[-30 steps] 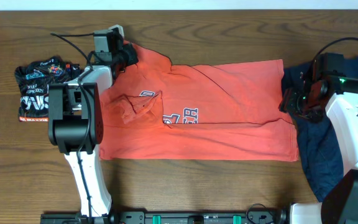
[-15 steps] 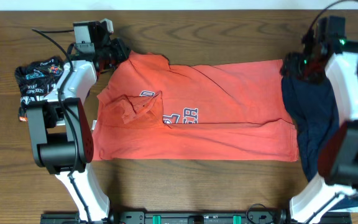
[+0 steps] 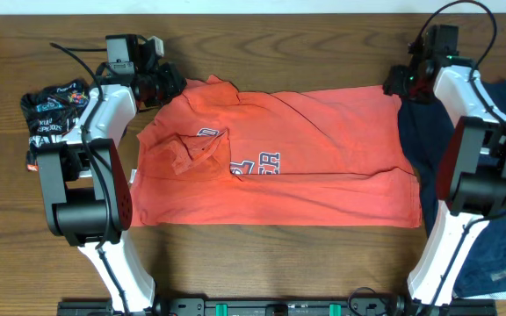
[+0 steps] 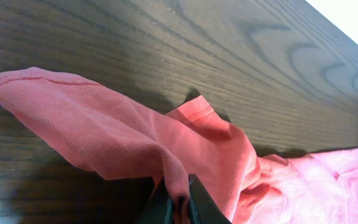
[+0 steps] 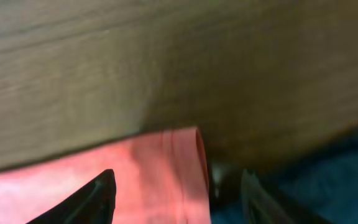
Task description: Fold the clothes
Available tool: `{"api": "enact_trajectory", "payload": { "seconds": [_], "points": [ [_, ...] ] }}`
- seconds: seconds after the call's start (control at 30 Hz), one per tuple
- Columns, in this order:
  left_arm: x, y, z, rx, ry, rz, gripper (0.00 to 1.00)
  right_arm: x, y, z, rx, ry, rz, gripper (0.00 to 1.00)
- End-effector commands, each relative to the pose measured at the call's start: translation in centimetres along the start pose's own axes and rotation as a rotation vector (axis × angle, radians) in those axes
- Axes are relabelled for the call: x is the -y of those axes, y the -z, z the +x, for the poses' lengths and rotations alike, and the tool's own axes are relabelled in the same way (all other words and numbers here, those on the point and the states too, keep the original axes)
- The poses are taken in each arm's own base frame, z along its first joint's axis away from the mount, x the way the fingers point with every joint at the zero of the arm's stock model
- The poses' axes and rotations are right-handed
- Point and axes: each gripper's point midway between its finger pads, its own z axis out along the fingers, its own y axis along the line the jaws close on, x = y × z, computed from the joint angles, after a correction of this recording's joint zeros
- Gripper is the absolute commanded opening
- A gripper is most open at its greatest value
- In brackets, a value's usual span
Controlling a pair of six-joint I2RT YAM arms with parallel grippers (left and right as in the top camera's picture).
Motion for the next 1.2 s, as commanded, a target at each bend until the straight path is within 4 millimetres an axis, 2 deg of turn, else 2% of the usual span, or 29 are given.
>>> {"api": "enact_trajectory", "payload": {
  "seconds": [0.0, 0.17, 0.43, 0.63, 0.73, 0.83, 0.9, 1.07, 1.17],
  "points": [
    [0.0, 0.0, -0.1, -0.001, -0.023, -0.002, 0.08, -0.2, -1.5, -0.1, 0.0, -0.011, -0.016, 0.61],
    [-0.3, 0.0, 0.1, -0.007, -0.019, -0.017, 0.09, -1.1, -3.1, 0.1, 0.008, 0.008, -0.027, 0.56],
    [-0.5, -0.1, 0.5, -0.015, -0.014, -0.02, 0.08, -1.8, -3.3, 0.5, -0.003, 0.023, -0.024, 0.01],
    [-0.8, 0.1, 0.1, -0.005, -0.009, -0.022, 0.08, -1.8, -2.6, 0.1, 0.006, 0.005, -0.025, 0.01],
    [-1.4, 1.0, -0.6, 0.015, 0.003, -0.025, 0.08, -2.2, -0.7, -0.6, 0.022, 0.0, -0.028, 0.01],
    [-0.9, 2.7, -1.0, 0.016, 0.021, 0.026, 0.08, -2.3, 2.7, -1.7, 0.05, 0.001, -0.007, 0.01],
    [-0.1, 3.9, -1.0, 0.008, 0.03, 0.069, 0.08, -2.1, 5.3, -1.7, 0.049, -0.02, 0.02, 0.01],
    [0.0, 7.6, 0.3, -0.043, 0.102, 0.065, 0.09, -0.9, 11.6, 1.1, -0.039, -0.051, 0.09, 0.01],
    [-0.5, 9.5, 2.2, -0.108, 0.135, 0.037, 0.09, -0.8, 14.0, 2.8, -0.094, -0.06, 0.103, 0.01]
  ]
}}
